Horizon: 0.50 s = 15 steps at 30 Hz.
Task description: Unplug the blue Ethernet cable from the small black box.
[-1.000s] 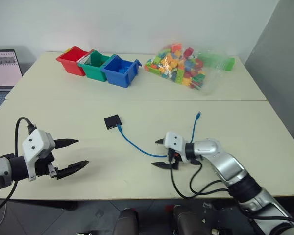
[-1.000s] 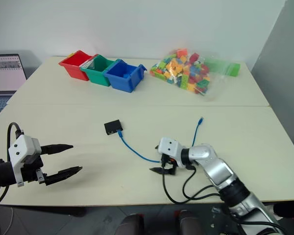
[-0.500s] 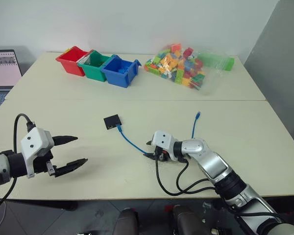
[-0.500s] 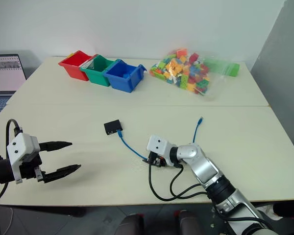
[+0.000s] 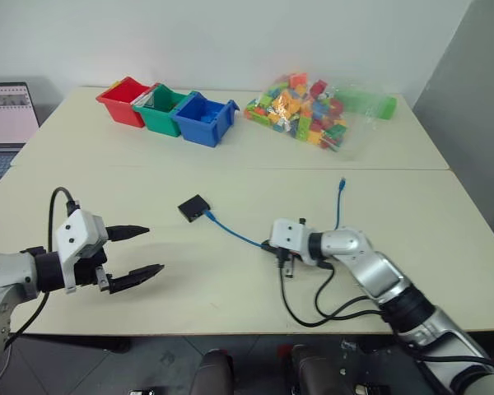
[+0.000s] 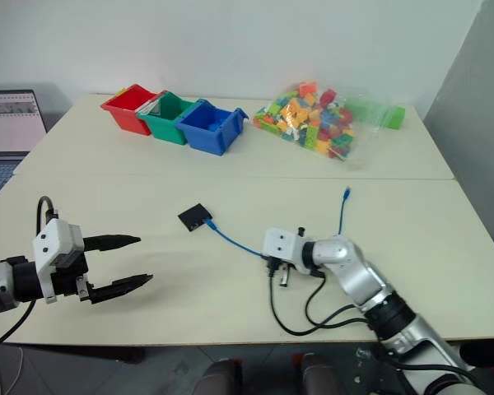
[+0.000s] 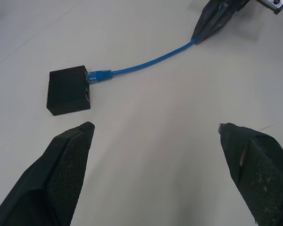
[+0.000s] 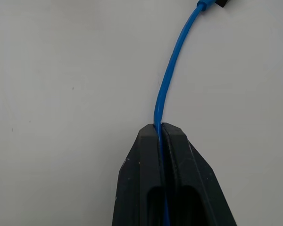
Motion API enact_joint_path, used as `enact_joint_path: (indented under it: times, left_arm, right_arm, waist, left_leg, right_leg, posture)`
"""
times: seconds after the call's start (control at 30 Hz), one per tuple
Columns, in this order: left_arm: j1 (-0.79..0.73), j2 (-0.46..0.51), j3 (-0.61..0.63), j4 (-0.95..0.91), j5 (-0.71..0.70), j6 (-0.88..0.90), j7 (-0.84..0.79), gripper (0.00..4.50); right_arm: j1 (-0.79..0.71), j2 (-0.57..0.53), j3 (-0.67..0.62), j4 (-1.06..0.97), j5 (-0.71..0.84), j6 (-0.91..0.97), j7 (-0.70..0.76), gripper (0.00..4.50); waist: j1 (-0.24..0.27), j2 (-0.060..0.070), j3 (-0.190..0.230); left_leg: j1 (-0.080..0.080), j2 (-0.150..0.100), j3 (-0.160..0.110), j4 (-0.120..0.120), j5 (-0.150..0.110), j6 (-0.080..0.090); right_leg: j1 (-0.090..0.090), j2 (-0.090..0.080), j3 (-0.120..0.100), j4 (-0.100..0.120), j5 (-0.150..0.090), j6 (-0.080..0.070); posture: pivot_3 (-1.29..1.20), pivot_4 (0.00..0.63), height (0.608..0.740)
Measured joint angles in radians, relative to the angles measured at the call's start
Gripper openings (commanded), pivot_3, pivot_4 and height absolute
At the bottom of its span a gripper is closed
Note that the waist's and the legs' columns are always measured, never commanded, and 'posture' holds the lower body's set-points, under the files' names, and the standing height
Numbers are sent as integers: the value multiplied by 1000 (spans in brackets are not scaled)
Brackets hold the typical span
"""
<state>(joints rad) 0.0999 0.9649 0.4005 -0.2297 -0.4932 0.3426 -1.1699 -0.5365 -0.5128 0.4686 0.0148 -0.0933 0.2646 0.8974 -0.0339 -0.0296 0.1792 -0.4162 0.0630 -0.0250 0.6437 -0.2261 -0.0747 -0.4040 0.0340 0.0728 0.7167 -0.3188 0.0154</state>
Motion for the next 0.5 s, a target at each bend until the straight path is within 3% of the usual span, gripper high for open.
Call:
enact_joint_path:
  times: [0.13, 0.3, 0.5]
  left_arm:
    - [-36, -2, -40, 1, -13, 17, -2, 4500]
    - [-78, -3, -74, 6, -14, 23, -5, 4500]
    - [-114, -2, -89, 18, -14, 26, -20, 4500]
  right_arm:
    - [32, -147, -73, 6, 27, -62, 83, 60]
    - [69, -232, -107, -20, 48, -89, 159, 60]
    - [86, -189, -114, -58, 79, -50, 180, 1242]
  waist:
    - [3, 0, 0]
    - [1, 0, 0]
    - [-6, 0, 0]
  left_leg:
    - [0, 0, 0, 0, 0, 0]
    - [0, 1, 0, 0, 0, 0]
    - [0, 1, -1, 0, 0, 0]
  right_leg:
    - [0, 0, 0, 0, 0, 0]
    - [0, 1, 0, 0, 0, 0]
    - [0, 1, 0, 0, 0, 0]
  posture:
    - [0, 150, 740]
    - [0, 150, 740]
    - [0, 150, 740]
